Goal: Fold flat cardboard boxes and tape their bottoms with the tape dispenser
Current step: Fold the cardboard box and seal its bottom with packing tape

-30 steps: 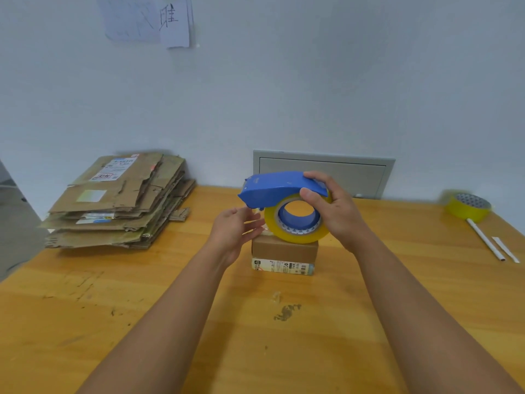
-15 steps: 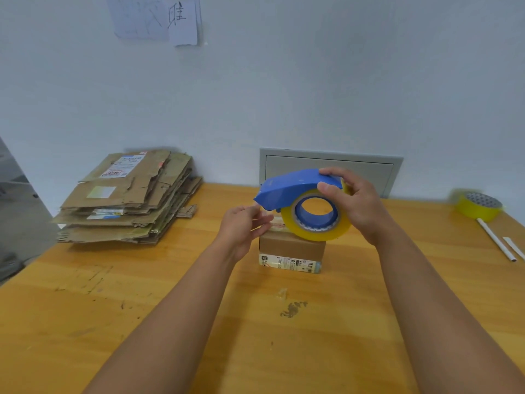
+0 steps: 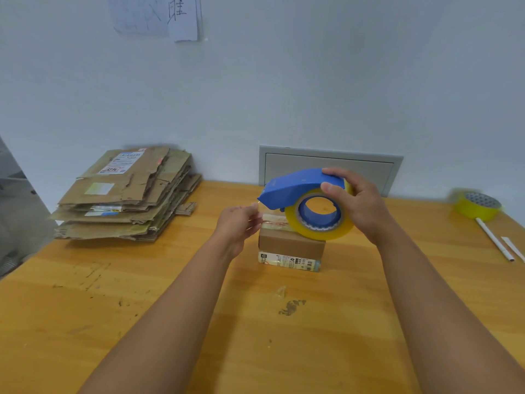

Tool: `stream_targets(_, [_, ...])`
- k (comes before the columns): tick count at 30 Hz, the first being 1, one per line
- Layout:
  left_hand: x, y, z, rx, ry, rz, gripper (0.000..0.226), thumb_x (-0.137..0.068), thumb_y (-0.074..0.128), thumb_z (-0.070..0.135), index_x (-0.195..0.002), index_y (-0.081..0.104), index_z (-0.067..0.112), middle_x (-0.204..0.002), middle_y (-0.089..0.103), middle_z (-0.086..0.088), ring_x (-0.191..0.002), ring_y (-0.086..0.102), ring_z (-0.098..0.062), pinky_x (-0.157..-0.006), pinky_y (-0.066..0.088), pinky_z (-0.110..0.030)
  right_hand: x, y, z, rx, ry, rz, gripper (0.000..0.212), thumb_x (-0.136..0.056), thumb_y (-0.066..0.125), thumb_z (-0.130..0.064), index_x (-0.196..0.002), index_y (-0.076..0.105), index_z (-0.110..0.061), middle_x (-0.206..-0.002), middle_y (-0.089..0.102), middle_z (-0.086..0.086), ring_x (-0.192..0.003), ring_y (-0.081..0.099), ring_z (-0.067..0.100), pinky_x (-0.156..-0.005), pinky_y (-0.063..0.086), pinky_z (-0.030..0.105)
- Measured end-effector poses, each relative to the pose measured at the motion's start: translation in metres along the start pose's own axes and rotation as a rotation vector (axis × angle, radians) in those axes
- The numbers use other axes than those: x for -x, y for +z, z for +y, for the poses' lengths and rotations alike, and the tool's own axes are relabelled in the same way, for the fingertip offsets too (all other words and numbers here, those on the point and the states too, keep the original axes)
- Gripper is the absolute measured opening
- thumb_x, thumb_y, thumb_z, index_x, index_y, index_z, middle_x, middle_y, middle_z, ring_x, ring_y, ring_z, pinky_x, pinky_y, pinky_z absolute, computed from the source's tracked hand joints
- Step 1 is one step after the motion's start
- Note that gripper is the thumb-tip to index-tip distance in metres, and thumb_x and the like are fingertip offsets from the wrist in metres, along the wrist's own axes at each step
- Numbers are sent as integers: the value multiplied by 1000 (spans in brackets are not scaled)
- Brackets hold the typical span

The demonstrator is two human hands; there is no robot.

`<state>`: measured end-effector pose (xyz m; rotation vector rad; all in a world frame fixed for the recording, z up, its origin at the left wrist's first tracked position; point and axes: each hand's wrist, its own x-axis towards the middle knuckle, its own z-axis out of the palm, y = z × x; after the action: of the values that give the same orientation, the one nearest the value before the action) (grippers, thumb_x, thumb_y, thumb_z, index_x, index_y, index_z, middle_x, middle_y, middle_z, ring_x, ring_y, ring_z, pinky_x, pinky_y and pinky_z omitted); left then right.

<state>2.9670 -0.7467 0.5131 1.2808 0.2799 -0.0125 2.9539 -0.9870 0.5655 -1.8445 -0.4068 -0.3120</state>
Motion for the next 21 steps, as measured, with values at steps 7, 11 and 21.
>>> stream_targets(7, [-4, -6, -3, 31, -29, 22, 11, -95, 54, -1, -104, 55, -6, -93, 60, -16, -69, 72, -20, -61, 57, -26, -13, 5, -12, 86, -23, -106, 22, -90, 71, -37, -110, 67, -45, -107, 64, -19, -89, 62, -6, -71, 47, 7])
stream_targets(11, [-5, -13, -5, 21, -76, 19, 14, -91, 60, -1, -105, 61, -2, -95, 61, -14, -74, 68, -22, -62, 58, -26, -15, 4, -9, 126, -18, -95, 23, -91, 68, -42, -114, 67, -44, -108, 64, -20, -91, 61, -6, -72, 46, 9])
stream_targets(21, [-5, -18, -27, 11, -235, -52, 13, -92, 70, 18, -92, 68, 5, -77, 58, -4, -69, 60, -18, -57, 54, -23, -11, 12, -5, 58, -10, -60, 23, -91, 69, -38, -113, 68, -45, -106, 65, -24, -92, 61, -10, -70, 45, 4])
